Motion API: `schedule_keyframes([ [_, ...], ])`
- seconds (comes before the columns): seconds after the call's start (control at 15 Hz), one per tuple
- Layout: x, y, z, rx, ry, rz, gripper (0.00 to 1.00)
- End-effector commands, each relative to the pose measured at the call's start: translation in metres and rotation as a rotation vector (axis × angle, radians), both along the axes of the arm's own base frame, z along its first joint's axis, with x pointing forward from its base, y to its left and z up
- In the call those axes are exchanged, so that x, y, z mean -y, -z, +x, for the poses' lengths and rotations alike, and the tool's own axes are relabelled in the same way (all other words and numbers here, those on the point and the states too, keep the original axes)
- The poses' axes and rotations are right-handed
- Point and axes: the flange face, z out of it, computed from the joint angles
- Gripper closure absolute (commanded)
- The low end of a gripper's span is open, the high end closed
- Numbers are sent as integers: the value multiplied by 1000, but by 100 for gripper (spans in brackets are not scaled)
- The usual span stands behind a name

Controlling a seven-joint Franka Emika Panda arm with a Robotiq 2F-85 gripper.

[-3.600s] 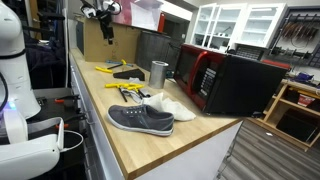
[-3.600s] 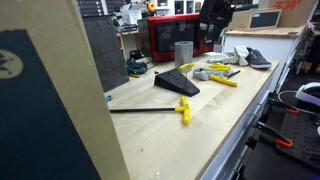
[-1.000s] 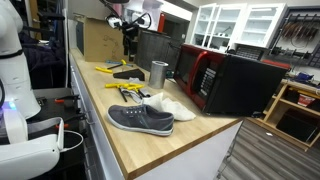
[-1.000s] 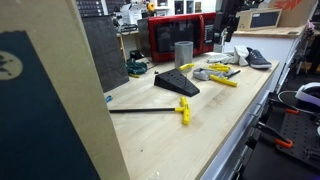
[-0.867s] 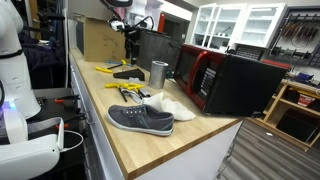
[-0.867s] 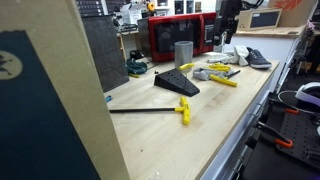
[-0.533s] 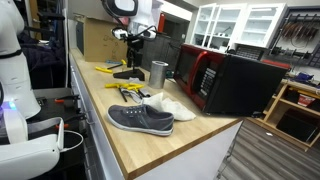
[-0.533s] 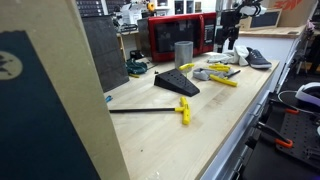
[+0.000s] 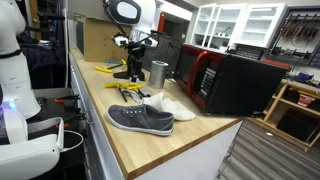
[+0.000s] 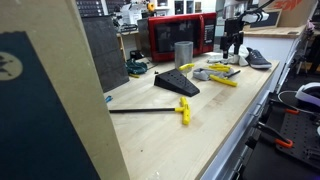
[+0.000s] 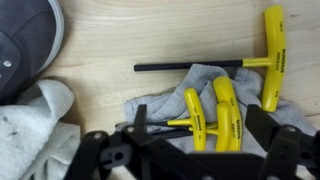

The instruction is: Put one wrench in the silver container then place the wrench on the black stand.

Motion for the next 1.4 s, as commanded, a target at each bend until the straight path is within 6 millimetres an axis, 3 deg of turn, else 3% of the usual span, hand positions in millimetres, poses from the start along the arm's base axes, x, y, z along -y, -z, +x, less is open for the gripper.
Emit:
schedule_keyframes([
  [0.0, 5, 8, 8, 4, -15, -12, 0],
  [0.13, 4, 14, 12, 8, -17, -19, 0],
  [0.33, 2, 22, 20, 17, -28, -31, 15],
  [0.47, 0, 25, 24, 22, -35, -37, 12],
  [0.73, -3, 33, 29, 24, -43, -41, 13],
  [0.87, -4, 37, 28, 19, -43, -40, 38],
  [1.33, -10, 42, 22, 10, -44, -33, 88],
])
